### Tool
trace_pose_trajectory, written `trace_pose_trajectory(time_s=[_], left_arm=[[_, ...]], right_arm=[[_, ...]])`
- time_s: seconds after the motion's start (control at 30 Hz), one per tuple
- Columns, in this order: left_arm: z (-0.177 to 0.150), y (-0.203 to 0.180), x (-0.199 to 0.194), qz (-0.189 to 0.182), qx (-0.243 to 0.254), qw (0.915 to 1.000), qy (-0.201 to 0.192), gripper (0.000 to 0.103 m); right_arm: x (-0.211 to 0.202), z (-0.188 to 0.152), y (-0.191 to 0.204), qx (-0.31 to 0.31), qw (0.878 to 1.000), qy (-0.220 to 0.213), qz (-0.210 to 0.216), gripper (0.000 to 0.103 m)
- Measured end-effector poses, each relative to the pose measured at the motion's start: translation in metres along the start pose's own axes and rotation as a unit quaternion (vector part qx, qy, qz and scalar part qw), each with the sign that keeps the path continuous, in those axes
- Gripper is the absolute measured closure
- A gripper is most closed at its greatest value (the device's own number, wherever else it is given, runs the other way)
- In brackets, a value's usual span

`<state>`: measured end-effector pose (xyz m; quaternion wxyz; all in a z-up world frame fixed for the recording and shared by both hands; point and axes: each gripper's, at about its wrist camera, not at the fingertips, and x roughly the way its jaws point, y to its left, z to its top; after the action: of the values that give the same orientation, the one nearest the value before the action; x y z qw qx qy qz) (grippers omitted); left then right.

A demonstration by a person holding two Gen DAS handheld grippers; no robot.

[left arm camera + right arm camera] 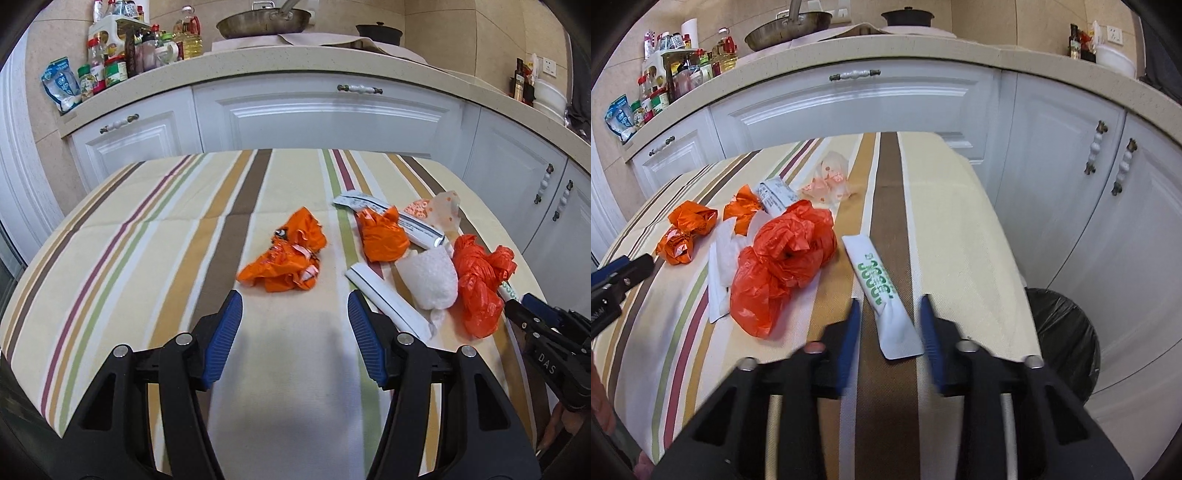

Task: Collect trash
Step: 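Grasp the white-green packet with the right tool while the left tool grasps the white strip, then carry both items over the black bin and release them from both tools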

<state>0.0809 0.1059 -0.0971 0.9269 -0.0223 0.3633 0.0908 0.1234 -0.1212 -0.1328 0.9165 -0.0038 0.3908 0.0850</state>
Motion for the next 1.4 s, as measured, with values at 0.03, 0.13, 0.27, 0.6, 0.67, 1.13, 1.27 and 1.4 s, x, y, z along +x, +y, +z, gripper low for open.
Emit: trace_pose_trajectory(time_s=[0.03,0.13,0.27,0.6,0.67,1.13,1.27,1.4], left_arm=[[0.000,-0.003,0.001,-0.003,0.000,1.0000,0.002,0.045],[0.000,-0.013,0.005,-0.010,0.001,0.9999,0.007,0.042],[0.002,-0.029,0.011,-0.018,0.005,0.9997,0.015,0.039],[0.002,-0.057,0.041,0.004,0.019,0.9981,0.059,0.037],[0.004,-0.061,0.042,0.005,0.020,0.9981,0.058,0.034],[-0.004,-0.051,0.043,-0.002,0.008,0.9979,0.064,0.044],[-0.009,-0.047,0.037,-0.020,0.007,0.9981,0.057,0.063],[-0.011,-0.047,0.035,-0.035,0.010,0.9981,0.050,0.082]], right_arm=[[-0.001,-0.001,0.000,0.000,1.000,-0.002,0.004,0.082],[-0.004,-0.001,0.002,-0.006,1.000,-0.009,0.010,0.083],[-0.014,-0.003,0.001,-0.007,1.000,-0.027,0.015,0.083],[-0.031,-0.005,-0.015,0.006,0.999,-0.043,0.030,0.083],[-0.033,-0.004,-0.020,0.011,0.998,-0.047,0.031,0.083],[-0.034,-0.006,-0.035,0.029,0.997,-0.053,0.041,0.083],[-0.035,-0.009,-0.036,0.032,0.997,-0.054,0.040,0.083],[-0.036,-0.012,-0.036,0.031,0.997,-0.060,0.036,0.083]])
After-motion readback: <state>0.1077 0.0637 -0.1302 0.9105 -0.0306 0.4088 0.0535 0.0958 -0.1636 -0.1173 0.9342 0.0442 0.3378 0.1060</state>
